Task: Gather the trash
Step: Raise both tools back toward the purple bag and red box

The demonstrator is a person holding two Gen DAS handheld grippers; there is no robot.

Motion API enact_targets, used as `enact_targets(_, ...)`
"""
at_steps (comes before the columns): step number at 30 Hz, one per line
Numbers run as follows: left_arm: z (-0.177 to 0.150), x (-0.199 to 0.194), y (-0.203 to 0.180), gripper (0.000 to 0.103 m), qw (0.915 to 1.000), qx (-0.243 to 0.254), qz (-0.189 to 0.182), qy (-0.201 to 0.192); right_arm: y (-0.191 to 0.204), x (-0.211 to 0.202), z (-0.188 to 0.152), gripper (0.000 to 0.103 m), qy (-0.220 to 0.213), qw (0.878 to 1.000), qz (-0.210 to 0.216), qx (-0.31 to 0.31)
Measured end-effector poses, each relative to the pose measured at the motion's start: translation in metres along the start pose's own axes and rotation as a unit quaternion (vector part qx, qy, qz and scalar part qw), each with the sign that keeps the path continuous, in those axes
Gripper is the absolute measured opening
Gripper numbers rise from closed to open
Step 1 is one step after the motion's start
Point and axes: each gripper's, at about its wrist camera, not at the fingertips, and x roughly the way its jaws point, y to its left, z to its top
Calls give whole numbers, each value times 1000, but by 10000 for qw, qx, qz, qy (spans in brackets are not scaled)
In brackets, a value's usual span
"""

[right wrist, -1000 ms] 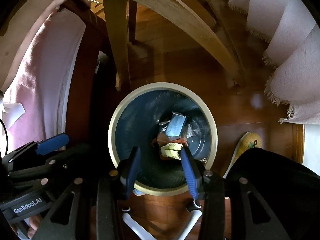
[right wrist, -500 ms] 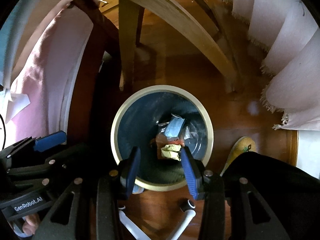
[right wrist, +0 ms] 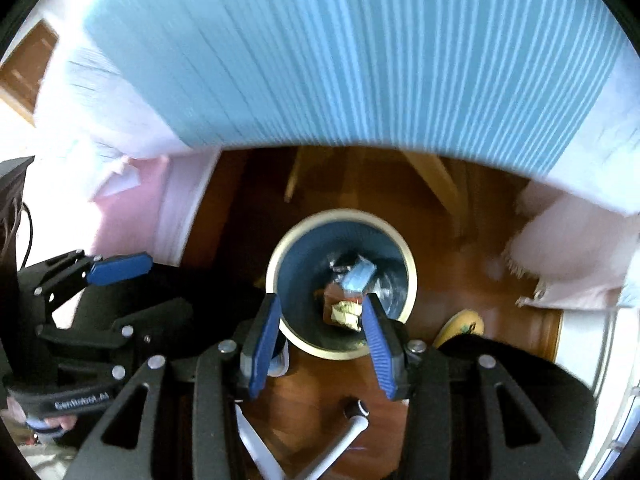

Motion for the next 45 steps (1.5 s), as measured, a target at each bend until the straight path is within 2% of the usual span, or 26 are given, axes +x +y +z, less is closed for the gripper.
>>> enact_targets(9,30,-90,2,62,9967,201,69,-779,33,-77,24,43,-683,9963,42,-515)
enact_targets(13,49,-123,9,62,9939,248,248,-1047,44,-106,45,43,-992,9928,54,-665)
enact_targets(19,90,-159,37,62,9911,120,446,-1246,66,-147,84,43,-1501,9842,31,-937)
enact_targets(24,126,-183,62,62,9839,110,805,-1591,85,-165,134,43,-1776,9786,15,-1035)
enact_targets(29,166,-194,93,62,9807,-26,933,-1716,91,-165,190,43,-1924,9768,131,-932)
enact_targets(32,193,-189,110,62,9819,-152,901,-1658,87,-155,234,43,-1840,9798,309,-725)
enact_targets(41,276,-152,160,63,9884,-644,468,-1294,70,-95,340,43,-1484,9877,306,-394)
enact_targets(42,286,-148,164,71,9885,-684,430,-1281,69,-89,348,43,-1455,9881,294,-393)
enact_targets(43,298,-144,168,87,9887,-724,383,-1259,68,-83,355,43,-1430,9885,282,-396)
enact_targets(45,317,-138,176,102,9880,-831,305,-1266,64,-71,370,43,-1369,9894,279,-393)
